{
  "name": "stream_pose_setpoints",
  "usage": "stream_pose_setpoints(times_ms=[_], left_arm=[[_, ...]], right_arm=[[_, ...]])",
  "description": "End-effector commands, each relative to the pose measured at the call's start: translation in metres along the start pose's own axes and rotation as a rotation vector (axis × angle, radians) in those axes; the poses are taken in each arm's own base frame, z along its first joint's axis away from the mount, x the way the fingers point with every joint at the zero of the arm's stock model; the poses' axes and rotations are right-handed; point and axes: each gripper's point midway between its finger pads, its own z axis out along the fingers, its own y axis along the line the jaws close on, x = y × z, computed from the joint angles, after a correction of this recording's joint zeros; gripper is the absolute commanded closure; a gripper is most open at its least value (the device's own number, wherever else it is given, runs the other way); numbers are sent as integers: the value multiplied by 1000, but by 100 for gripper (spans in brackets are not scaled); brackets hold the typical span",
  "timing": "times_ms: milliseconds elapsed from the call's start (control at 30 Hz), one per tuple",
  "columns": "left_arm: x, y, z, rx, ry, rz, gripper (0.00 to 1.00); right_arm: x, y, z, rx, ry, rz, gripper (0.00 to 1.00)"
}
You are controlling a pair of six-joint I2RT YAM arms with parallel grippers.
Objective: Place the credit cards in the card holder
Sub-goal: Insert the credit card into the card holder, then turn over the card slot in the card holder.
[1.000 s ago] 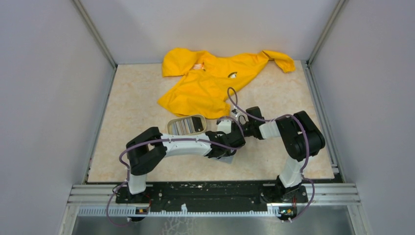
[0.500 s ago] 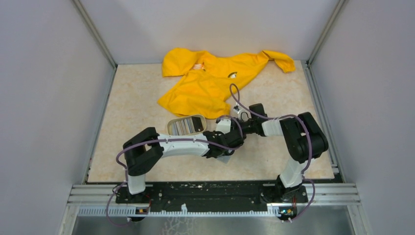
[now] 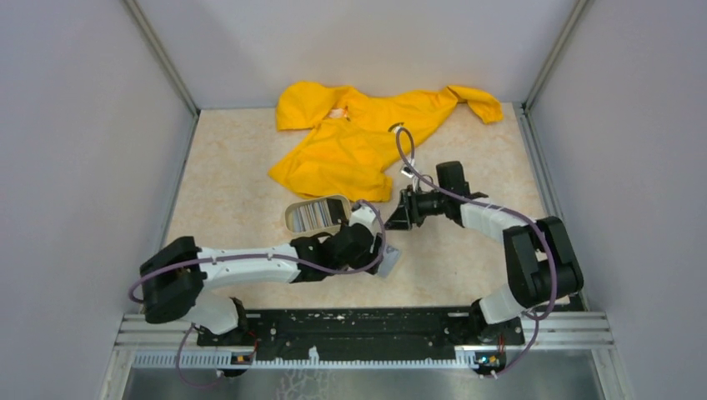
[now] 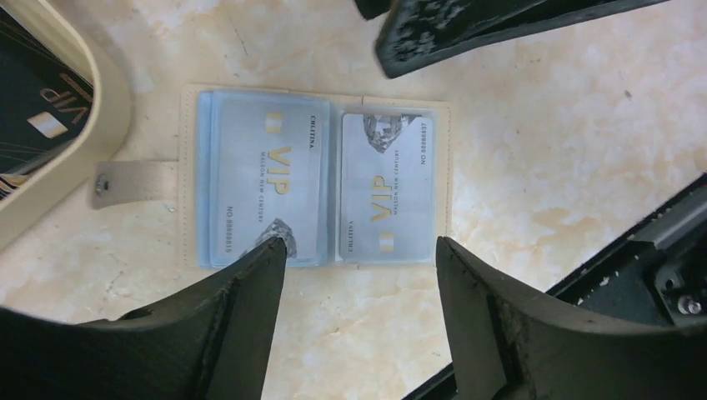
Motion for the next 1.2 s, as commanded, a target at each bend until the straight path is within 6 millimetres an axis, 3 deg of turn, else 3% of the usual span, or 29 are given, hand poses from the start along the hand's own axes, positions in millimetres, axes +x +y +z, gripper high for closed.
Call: stream_pose_setpoints(times_ms=[0,267,467,767,1000,1167], left_arm=[[-33,-3,-17,121,-144,42,26],[-39,34,-27,235,-178,-38,23],[-32,36,-34,350,-213,-31,24],[-32,39,-46,400,-285,-52,2],[-33,48,-49,377,-309,-80,1],[-31,49,-51,378,-316,-80,2]], right_arm=[[-34,41,-25,-61,-84,-400,58],[-17,84,-47,-168,-147,-1006,57],[-2,90,-37,-238,-3,-1267,59],[15,86,-5,-300,202,-1422,66],[7,87,9,-331,249,-1425,74],[23,73,17,-286,307,-1367,77]])
